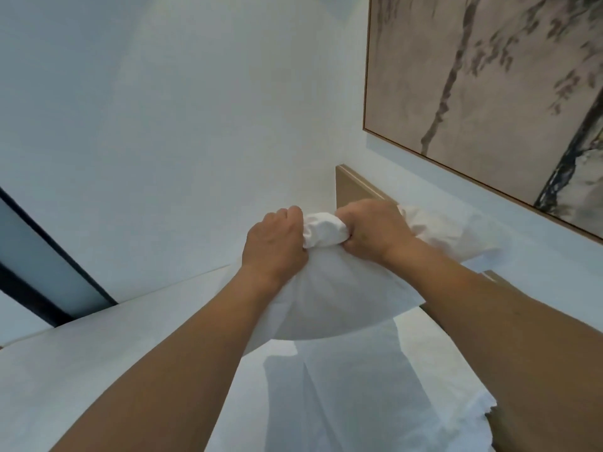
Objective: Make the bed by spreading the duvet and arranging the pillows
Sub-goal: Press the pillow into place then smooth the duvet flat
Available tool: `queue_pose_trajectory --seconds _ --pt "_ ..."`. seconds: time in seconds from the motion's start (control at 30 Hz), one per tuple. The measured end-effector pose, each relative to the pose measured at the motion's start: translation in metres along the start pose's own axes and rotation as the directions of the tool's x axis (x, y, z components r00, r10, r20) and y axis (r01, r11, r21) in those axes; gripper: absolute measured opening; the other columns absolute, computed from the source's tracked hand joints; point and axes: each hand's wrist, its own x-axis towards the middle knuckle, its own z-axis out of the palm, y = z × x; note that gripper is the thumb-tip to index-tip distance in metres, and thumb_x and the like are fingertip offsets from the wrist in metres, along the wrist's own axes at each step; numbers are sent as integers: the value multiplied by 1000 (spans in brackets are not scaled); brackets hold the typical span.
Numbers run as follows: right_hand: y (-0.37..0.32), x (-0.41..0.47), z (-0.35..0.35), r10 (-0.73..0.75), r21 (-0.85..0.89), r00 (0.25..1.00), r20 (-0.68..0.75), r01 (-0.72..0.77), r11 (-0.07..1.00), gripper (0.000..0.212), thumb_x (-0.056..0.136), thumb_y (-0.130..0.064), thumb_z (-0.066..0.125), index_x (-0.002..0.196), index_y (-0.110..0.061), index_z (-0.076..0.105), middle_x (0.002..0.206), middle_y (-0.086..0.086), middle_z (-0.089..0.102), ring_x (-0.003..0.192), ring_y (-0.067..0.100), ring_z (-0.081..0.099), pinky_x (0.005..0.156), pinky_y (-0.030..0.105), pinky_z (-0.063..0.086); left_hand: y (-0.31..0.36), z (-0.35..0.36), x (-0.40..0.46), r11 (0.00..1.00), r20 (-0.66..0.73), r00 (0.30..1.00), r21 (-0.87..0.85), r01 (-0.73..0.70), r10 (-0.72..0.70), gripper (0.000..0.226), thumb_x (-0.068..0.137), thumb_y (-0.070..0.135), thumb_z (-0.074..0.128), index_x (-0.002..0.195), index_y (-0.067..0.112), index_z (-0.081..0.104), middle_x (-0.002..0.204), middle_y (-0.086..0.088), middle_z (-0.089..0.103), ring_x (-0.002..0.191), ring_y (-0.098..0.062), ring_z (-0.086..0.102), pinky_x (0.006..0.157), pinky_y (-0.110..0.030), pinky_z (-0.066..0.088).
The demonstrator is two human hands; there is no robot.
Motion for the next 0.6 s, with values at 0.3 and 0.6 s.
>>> queue_pose_trajectory --seconds 0.3,0.6 --pt "151 -45 83 -139 -51 968 -211 131 990 20 48 -10 69 56 -13 51 52 7 50 43 27 45 48 26 24 121 120 47 997 -95 992 24 -77 79 22 73 12 52 84 18 34 82 -5 57 66 -29 44 52 -31 18" --pt "201 -299 440 165 -58 610 775 -192 980 43 78 -29 67 119 -22 56 114 3 59 105 25 56 93 37 39 232 512 -115 949 745 588 -246 -196 315 49 80 21 59 124 10 41 121 -13 50 109 -35 50 90 -40 36"
